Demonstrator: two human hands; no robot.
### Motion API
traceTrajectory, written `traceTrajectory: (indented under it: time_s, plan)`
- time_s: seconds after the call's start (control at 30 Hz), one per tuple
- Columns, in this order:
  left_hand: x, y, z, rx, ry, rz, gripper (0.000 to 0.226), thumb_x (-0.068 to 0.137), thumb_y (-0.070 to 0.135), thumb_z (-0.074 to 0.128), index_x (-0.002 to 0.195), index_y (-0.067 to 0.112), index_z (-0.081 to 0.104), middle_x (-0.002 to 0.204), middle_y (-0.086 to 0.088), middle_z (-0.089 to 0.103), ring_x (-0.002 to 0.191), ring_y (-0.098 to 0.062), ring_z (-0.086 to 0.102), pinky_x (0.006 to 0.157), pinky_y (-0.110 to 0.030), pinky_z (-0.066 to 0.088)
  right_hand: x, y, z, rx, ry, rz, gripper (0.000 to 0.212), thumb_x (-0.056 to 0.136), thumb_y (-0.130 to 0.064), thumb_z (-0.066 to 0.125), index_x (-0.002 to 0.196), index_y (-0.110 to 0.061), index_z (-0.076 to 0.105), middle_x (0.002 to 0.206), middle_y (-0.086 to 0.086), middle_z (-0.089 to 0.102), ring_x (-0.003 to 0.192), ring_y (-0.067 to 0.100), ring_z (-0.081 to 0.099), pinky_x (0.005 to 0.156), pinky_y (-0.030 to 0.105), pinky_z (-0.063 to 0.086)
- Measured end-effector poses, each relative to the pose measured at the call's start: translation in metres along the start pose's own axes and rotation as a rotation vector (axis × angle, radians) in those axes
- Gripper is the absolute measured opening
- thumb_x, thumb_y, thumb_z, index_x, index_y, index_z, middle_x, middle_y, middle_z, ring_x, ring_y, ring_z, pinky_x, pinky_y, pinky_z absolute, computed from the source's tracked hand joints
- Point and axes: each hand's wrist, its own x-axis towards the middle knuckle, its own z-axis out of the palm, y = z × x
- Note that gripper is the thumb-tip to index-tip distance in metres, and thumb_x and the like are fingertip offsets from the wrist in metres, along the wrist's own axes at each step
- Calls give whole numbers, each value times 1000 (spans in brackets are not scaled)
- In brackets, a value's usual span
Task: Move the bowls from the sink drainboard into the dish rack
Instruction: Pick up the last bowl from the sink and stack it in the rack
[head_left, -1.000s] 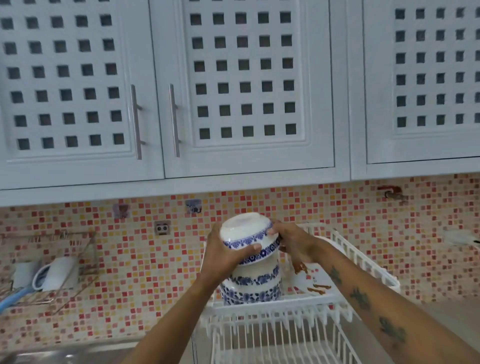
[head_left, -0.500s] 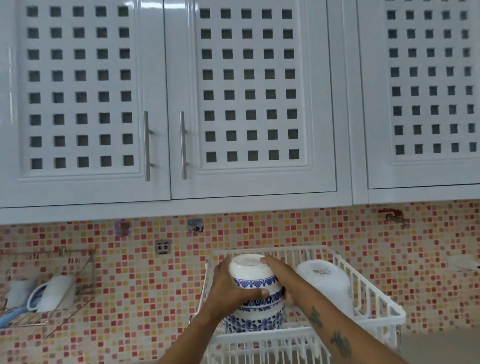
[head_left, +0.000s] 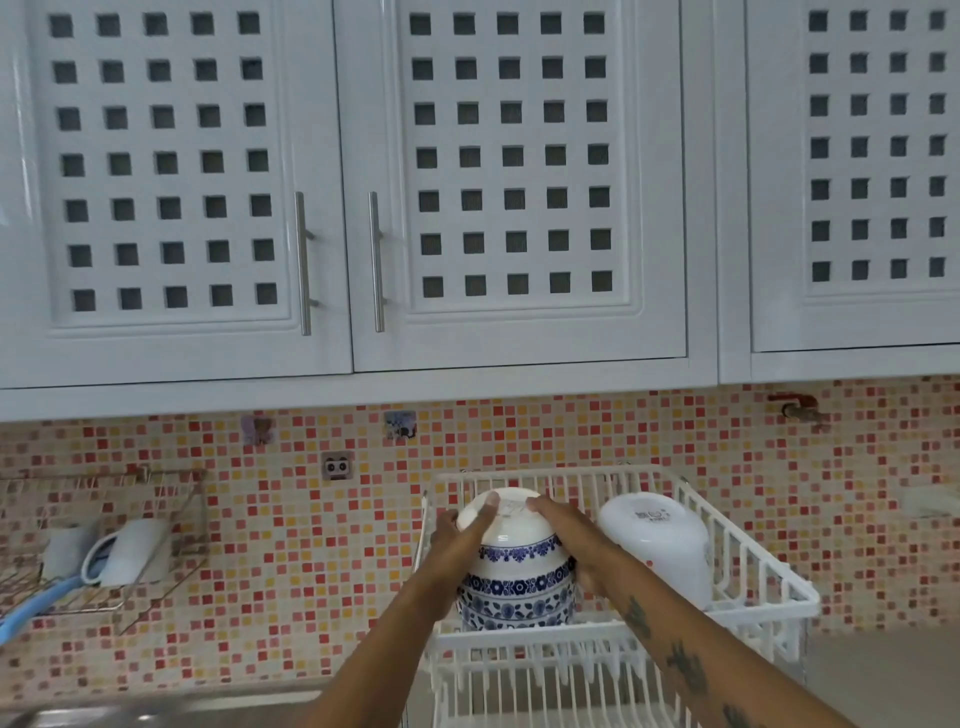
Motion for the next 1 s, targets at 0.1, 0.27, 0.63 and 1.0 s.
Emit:
traceTrajectory:
  time_s: [0.1,0.27,0.63,1.0]
  plan:
    - [4,0,-1,-43,40,-102,88,85,71,52,149,13,33,145,-14,51,114,-30,58,78,-39,54,-7,-2,1,-15,-17,1,60,73,-59,57,119,-21,62,106,10,75,99,30,70,96,51,52]
    - [5,-3,-2,-22,16,-98,91,83,66,58,152,15,27,146,-14,50,124,-33,55,96,-44,50,-14,-6,3,-26,-38,13,60,71,-56,56,118,-20,59,105,13,74,99,32,70,93,50,53]
    - [-8,5,3,197,95,8,80,98,61,34,155,8,17,157,-17,29,137,-34,42,108,-44,43,-3,7,-10,-156,30,-53,91,67,-80,45,138,-24,45,130,7,62,113,25,64,100,50,49]
    - [-51,4,6,585,137,228,66,104,47,29,153,2,22,157,-21,19,146,-36,19,120,-46,20,-110,-7,-21,-720,127,-208,42,99,-46,36,135,-26,43,155,10,24,138,26,35,109,37,31]
